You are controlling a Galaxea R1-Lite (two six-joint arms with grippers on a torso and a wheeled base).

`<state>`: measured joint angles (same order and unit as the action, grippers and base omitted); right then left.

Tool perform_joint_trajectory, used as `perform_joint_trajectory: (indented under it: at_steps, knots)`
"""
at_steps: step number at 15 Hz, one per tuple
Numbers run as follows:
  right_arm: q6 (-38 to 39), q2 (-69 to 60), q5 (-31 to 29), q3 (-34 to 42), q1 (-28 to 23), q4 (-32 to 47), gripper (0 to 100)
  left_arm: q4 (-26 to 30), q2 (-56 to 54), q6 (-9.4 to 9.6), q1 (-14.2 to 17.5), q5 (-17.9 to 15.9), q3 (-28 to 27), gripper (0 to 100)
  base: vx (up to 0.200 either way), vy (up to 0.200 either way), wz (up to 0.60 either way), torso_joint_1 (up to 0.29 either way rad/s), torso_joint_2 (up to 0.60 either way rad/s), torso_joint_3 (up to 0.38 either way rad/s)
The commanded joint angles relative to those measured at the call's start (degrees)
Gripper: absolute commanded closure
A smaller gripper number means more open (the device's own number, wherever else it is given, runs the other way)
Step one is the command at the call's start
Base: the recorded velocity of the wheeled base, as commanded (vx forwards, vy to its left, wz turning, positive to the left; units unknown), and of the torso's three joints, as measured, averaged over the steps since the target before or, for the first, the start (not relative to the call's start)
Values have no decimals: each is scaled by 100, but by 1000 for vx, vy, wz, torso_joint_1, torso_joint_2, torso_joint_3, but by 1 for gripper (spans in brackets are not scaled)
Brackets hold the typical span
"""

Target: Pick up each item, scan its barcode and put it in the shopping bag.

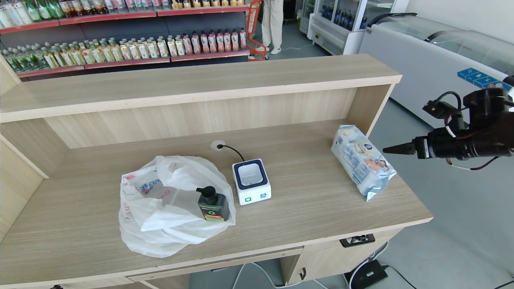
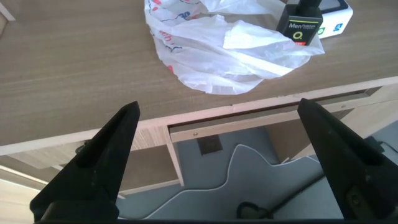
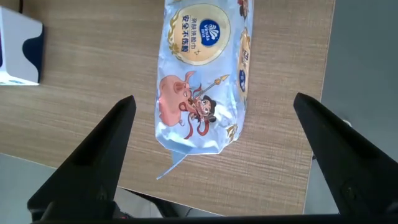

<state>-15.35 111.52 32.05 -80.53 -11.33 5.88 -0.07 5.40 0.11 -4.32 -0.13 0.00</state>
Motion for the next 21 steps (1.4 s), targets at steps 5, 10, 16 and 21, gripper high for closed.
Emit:
perform_joint_trajectory:
  at_steps: [5, 10, 16, 21]
  knots:
    - [-12, 388, -76, -6, 236, -34, 0, -1, 5, -2, 1, -4, 0, 0, 0, 0, 0, 0, 0, 0]
    - [-21, 696, -67, -182, 368, -60, 0, -1, 5, -2, 1, -4, 0, 0, 0, 0, 0, 0, 0, 0]
    - [-21, 1082, -67, -437, 526, -60, 0, -1, 5, -2, 1, -4, 0, 0, 0, 0, 0, 0, 0, 0]
    - [-47, 1408, -76, -613, 561, -60, 0, -1, 5, -2, 1, -4, 0, 0, 0, 0, 0, 0, 0, 0]
